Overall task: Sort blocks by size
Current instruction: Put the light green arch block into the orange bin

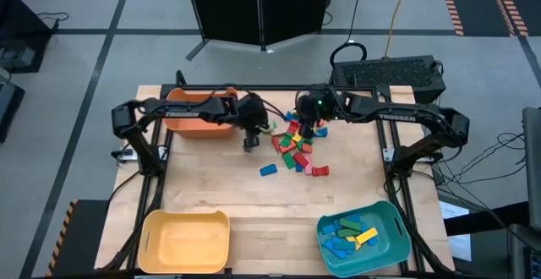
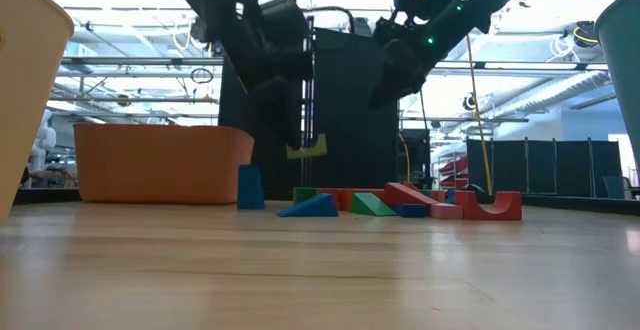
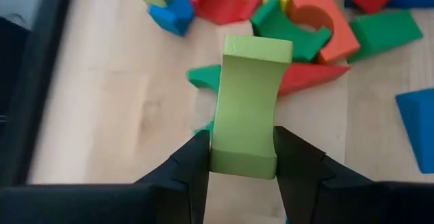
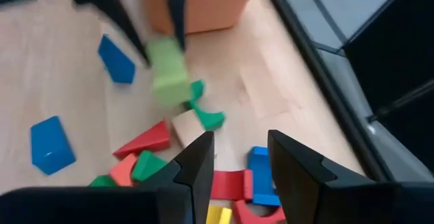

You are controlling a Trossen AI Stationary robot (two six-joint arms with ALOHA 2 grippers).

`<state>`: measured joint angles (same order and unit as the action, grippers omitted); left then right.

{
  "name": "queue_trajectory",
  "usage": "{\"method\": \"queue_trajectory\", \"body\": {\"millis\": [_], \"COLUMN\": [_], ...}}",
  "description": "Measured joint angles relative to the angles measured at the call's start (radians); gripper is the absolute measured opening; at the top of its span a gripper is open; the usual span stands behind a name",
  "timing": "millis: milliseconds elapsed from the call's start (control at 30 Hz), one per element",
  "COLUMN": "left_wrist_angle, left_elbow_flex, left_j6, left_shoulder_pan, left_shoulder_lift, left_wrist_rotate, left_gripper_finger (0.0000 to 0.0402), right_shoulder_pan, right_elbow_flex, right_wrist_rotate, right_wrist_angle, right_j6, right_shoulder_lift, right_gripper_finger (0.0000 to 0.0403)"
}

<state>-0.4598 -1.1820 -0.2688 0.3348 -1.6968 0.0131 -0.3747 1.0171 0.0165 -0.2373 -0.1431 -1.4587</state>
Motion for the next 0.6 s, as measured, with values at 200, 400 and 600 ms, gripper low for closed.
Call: {"method": "queue_trajectory", "body": {"millis": [200, 400, 600], "left_wrist_angle": [-0.053, -0.160, -0.270], "left_elbow_flex": [0.000, 0.000, 0.000], "left_j6": [-0.001, 0.015, 0.055], "left_shoulder_pan": [0.013, 0.057, 0.130], "left_shoulder_lift": [0.116, 0.209, 0.254], "left_wrist_rotate": [0.113, 0.198, 0.201], "left_gripper_finger": [0.0129, 0.0129, 0.0128], "right_shoulder_pan": [-0.001, -0.001, 0.003], "right_elbow_flex": [-0.018, -0.019, -0.019], "right_wrist_rotate": [0.009, 0.008, 0.008], "right_wrist_angle": [0.002, 0.001, -0.004], "right_j6": [0.008, 0.027, 0.027], "right_shoulder_lift": [-0.001, -0.001, -0.001], "right_gripper_finger": [0.0127, 0.0127, 0.0127]}}
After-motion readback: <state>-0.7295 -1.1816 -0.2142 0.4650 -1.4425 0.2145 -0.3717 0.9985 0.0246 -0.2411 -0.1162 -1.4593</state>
